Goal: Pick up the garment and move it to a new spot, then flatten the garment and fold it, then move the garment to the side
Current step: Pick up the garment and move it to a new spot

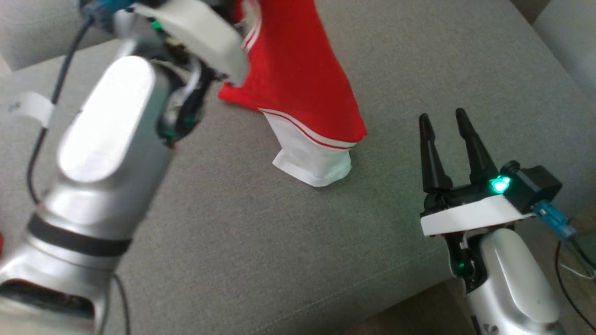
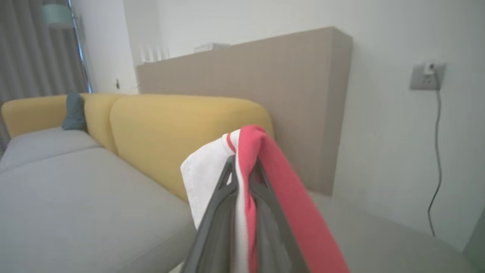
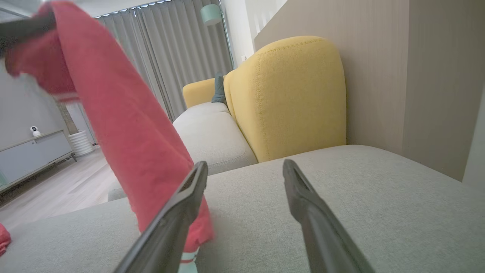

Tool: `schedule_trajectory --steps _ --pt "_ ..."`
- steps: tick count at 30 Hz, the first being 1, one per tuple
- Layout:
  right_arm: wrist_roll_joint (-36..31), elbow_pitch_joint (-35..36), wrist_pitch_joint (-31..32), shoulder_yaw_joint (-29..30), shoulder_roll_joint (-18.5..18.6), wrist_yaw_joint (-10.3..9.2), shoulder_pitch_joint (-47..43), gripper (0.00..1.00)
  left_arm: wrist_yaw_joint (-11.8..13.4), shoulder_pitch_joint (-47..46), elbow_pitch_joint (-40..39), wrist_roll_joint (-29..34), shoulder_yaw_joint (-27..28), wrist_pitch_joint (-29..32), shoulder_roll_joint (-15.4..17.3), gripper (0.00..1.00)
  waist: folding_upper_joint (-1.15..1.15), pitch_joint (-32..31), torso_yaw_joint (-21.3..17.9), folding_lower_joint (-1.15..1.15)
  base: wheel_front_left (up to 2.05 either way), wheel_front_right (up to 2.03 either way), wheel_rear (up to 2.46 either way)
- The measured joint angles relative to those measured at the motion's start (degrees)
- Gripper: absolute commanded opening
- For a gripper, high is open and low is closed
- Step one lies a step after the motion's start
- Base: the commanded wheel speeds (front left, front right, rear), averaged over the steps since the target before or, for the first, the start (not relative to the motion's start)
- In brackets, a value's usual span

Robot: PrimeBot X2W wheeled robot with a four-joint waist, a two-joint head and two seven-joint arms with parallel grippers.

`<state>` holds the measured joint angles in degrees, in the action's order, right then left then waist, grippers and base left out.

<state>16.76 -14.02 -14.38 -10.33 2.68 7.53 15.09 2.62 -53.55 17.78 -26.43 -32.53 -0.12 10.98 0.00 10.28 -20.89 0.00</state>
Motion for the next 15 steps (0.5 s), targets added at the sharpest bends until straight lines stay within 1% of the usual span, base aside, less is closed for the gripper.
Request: schedule_trajectory --steps 2,5,7,8,9,12,15 --pt "0.2 0.2 0.0 0.4 0.0 0.00 0.1 1.00 -1.2 0.2 3.5 0.0 0.0 0.0 2.1 0.00 0.00 0.4 0.2 0.00 0.00 0.00 0.00" --pt "0.4 0.2 0.0 0.5 0.0 0.00 0.3 1.00 -3.1 1.3 8.5 0.0 0.2 -0.3 6.3 0.00 0.00 0.6 1.1 0.00 0.00 0.00 0.00" --pt "0.4 0.2 0.0 0.3 0.0 0.00 0.4 1.00 -4.1 2.2 12.2 0.2 -0.1 -0.4 8.2 0.00 0.00 0.5 1.8 0.00 0.00 0.00 0.00" --pt "0.4 0.2 0.0 0.1 0.0 0.00 0.5 1.00 -4.2 2.7 14.3 0.3 -0.1 0.0 8.8 0.64 0.00 0.4 2.2 0.00 0.00 0.00 0.00" --pt "0.4 0.2 0.0 0.0 0.0 0.00 0.6 1.00 -4.1 3.3 16.1 0.5 -0.1 0.1 9.0 1.00 0.00 0.3 2.5 0.00 0.00 0.00 0.00" --pt "0.3 0.0 0.0 -0.1 0.0 0.00 0.6 1.00 -3.3 4.6 20.2 1.0 -0.2 -1.3 8.7 1.00 0.00 -0.1 3.7 0.00 0.00 0.00 0.00" --pt "-0.6 -0.5 0.0 -0.1 0.0 0.00 0.6 1.00 -2.0 4.7 22.5 1.0 0.1 -4.9 8.0 1.00 0.00 -0.7 5.2 0.00 0.00 0.00 0.00"
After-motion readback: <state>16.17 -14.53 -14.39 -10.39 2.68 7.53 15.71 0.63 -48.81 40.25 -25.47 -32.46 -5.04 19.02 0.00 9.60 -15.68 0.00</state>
